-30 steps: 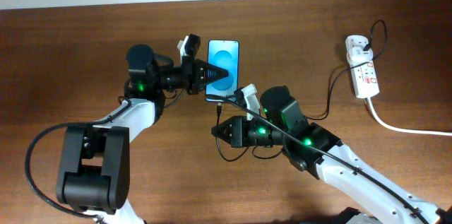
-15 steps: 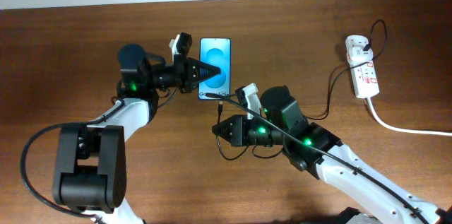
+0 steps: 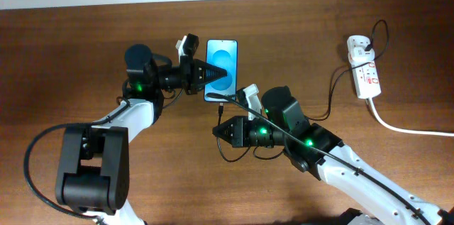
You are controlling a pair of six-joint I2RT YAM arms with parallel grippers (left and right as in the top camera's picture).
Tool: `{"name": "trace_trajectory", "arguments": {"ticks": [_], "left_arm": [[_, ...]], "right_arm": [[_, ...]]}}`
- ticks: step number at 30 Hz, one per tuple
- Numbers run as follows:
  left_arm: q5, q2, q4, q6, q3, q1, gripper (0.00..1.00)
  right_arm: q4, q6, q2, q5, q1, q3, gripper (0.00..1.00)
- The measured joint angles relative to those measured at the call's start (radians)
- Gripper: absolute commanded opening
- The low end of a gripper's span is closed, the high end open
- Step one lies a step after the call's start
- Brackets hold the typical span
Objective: Plug charger to phone and switch on socket
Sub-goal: 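Move the held plug up to the phone's bottom port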
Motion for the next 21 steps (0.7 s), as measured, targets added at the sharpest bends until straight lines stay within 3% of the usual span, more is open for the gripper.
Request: {"name": "trace_trajectory", "arguments": {"ticks": [21], "left_arm": [[-0.003, 0.000, 0.000, 0.000, 0.000, -0.007, 0.00]], "right_arm": [[0.000, 0.000, 0.000, 0.000, 0.000, 0.000, 0.04]]}}
